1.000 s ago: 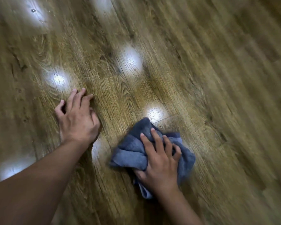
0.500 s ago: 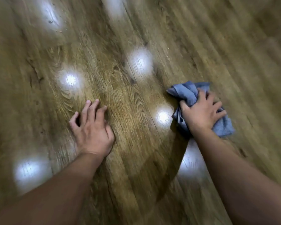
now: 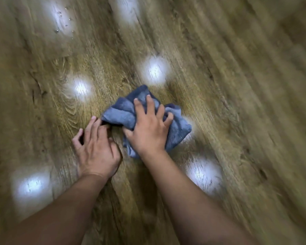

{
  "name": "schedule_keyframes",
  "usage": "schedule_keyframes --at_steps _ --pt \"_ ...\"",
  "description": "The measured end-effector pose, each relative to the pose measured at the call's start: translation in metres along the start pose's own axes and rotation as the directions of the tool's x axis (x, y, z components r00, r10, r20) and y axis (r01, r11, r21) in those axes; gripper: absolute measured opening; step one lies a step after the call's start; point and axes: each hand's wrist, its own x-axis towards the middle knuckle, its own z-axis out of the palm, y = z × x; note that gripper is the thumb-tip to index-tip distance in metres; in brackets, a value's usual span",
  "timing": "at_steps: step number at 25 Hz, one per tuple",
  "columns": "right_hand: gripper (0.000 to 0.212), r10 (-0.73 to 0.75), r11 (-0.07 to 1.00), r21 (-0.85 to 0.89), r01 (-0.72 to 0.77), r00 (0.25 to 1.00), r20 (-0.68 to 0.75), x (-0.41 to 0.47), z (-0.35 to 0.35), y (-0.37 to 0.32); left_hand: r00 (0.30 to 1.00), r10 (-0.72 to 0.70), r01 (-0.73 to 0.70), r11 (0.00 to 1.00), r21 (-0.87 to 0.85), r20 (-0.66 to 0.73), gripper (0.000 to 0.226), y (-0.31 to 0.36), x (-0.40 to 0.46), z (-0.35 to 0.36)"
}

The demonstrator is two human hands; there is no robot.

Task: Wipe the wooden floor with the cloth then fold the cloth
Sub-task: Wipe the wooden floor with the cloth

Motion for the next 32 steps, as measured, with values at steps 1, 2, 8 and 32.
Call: schedule_keyframes --at_steps 1,2,8,32 --pt "0.089 -0.054 0.999 -0.006 0.054 0.998 0.015 -0.007 -0.001 0.011 1.0 0.006 -0.006 1.0 -0.001 0.003 0.049 0.0 0.0 0.0" --pt "0.091 -0.09 0.996 -0.011 0.09 0.996 0.024 -0.01 -0.003 0.025 1.0 0.012 -0.012 1.0 -0.003 0.002 0.048 -0.001 0.0 0.001" --pt "0.087 0.248 0.965 -0.08 -0.249 0.968 -0.026 0.035 -0.016 0.156 1.0 0.015 -0.015 1.0 -0.001 -0.017 0.034 -0.001 -0.001 0.001" --pt "0.088 -0.053 0.998 -0.041 0.051 0.998 -0.028 -0.197 -0.012 0.119 0.998 0.051 -0.051 0.999 0.002 -0.019 0.039 -0.001 -0.001 0.004"
